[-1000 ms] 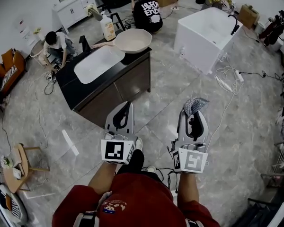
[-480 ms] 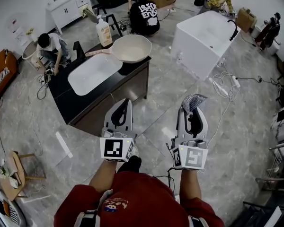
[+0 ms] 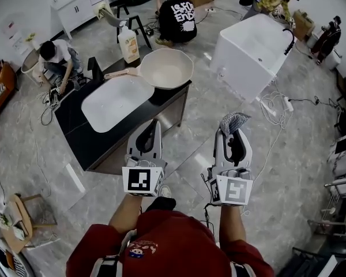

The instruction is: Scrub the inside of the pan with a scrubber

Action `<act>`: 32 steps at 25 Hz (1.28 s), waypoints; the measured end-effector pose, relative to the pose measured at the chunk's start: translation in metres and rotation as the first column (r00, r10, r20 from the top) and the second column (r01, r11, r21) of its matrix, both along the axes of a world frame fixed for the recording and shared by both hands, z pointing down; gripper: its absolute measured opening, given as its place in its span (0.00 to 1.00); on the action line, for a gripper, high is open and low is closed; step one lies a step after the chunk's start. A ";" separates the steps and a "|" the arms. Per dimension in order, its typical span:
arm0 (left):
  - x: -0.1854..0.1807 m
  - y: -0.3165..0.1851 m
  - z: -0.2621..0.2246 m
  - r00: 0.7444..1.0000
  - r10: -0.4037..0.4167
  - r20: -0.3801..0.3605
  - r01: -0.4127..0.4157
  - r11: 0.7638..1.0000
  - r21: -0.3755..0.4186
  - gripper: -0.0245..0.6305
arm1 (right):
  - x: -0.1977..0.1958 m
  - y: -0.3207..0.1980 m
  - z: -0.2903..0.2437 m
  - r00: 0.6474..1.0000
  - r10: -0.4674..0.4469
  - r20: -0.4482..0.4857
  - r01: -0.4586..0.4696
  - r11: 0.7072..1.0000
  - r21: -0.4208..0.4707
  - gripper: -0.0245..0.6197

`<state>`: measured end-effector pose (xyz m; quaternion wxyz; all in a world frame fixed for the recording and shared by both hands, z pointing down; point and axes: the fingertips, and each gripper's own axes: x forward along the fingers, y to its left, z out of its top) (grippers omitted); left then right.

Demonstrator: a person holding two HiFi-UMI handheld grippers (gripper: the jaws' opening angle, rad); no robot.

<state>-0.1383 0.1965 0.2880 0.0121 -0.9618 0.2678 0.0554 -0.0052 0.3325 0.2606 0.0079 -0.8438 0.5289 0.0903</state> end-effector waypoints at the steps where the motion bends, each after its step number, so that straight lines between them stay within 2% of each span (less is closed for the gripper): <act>1: 0.001 -0.008 0.001 1.000 0.001 -0.004 -0.001 1.000 -0.002 0.05 | 0.000 -0.008 0.000 1.000 0.001 -0.001 -0.001 1.000 -0.005 0.28; 9: 0.007 -0.055 0.002 1.000 0.018 -0.018 -0.018 1.000 -0.011 0.05 | -0.001 -0.056 -0.005 0.999 0.004 -0.031 -0.004 1.000 -0.022 0.28; 20: 0.030 -0.082 0.004 0.999 0.027 -0.026 -0.027 1.000 0.007 0.05 | 0.021 -0.085 0.001 1.000 0.012 -0.029 -0.012 1.000 -0.007 0.28; 27: 0.073 -0.108 0.006 1.000 0.015 -0.006 -0.014 1.000 0.018 0.05 | 0.068 -0.117 0.009 1.000 -0.006 0.005 0.006 1.000 0.024 0.28; 32: 0.121 -0.131 0.008 1.000 0.009 0.018 -0.010 0.999 0.030 0.05 | 0.119 -0.145 0.018 0.999 -0.018 0.036 0.017 0.999 0.033 0.28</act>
